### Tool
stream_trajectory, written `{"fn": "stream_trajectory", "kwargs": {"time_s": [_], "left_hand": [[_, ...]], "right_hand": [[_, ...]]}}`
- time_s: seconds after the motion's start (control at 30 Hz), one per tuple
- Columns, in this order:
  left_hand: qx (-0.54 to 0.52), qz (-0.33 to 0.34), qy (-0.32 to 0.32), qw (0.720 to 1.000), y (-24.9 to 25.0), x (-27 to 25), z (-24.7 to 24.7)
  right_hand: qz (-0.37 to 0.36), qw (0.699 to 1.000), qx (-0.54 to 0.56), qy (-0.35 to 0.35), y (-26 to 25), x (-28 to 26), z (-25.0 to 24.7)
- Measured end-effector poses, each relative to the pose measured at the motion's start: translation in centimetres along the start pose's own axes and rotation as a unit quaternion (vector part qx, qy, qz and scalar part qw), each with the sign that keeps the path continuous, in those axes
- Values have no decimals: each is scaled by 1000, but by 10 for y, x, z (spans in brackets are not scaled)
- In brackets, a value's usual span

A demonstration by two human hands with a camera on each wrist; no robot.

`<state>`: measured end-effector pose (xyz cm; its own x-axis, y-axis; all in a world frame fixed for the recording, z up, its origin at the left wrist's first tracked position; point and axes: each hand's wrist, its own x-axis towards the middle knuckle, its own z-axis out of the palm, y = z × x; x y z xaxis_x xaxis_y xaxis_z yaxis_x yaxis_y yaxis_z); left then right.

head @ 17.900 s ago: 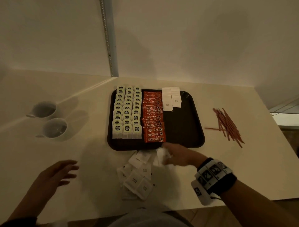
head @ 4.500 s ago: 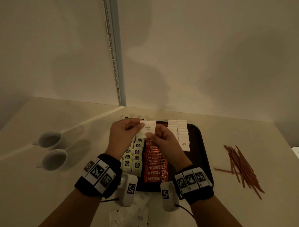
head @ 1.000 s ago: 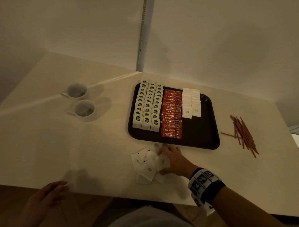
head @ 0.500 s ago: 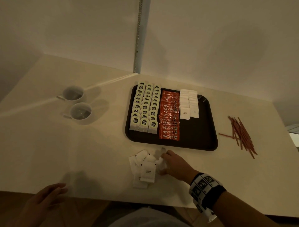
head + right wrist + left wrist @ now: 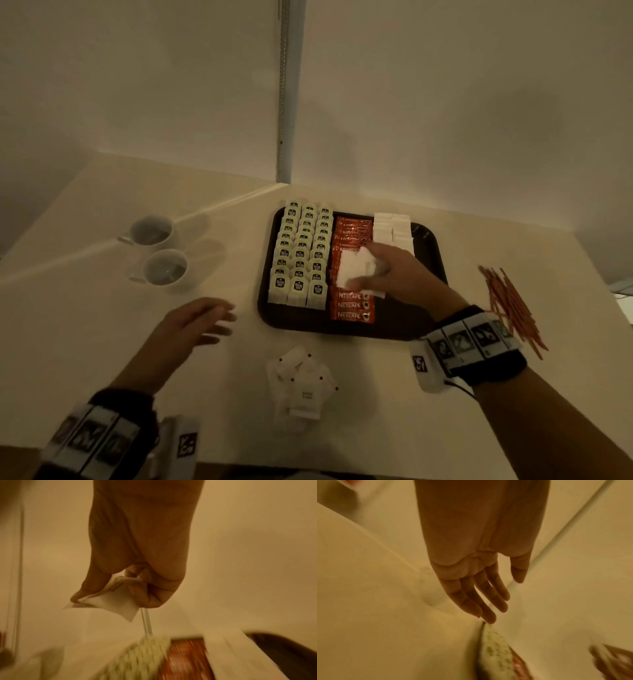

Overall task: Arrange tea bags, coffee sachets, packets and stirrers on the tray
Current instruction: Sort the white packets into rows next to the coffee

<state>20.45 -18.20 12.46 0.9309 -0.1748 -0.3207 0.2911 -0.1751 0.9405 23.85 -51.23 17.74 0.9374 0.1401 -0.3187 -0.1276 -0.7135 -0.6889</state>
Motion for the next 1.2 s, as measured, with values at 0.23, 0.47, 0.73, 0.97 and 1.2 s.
{"fn": "stream_trajectory", "kwargs": {"time_s": [0.23,0.47,0.73,0.97,1.2], "left_hand": [[-159,-12,-207,965,101,69,97],[-248,-70,-253,933,120,96,133],[-312,-106,-168,929,128,114,149],[-267,-87,-164,946,127,121,159],[-328,-76,-202,920,123,120,157]], "right_hand": [[-127,991,-37,3,-56,23,-21],[-134,987,11,90,-49,31,-41],[-70,970,171,159,-4,24,-49],[-80,939,223,250,9,30,-37],[-80,952,182,231,16,32,-40]]}}
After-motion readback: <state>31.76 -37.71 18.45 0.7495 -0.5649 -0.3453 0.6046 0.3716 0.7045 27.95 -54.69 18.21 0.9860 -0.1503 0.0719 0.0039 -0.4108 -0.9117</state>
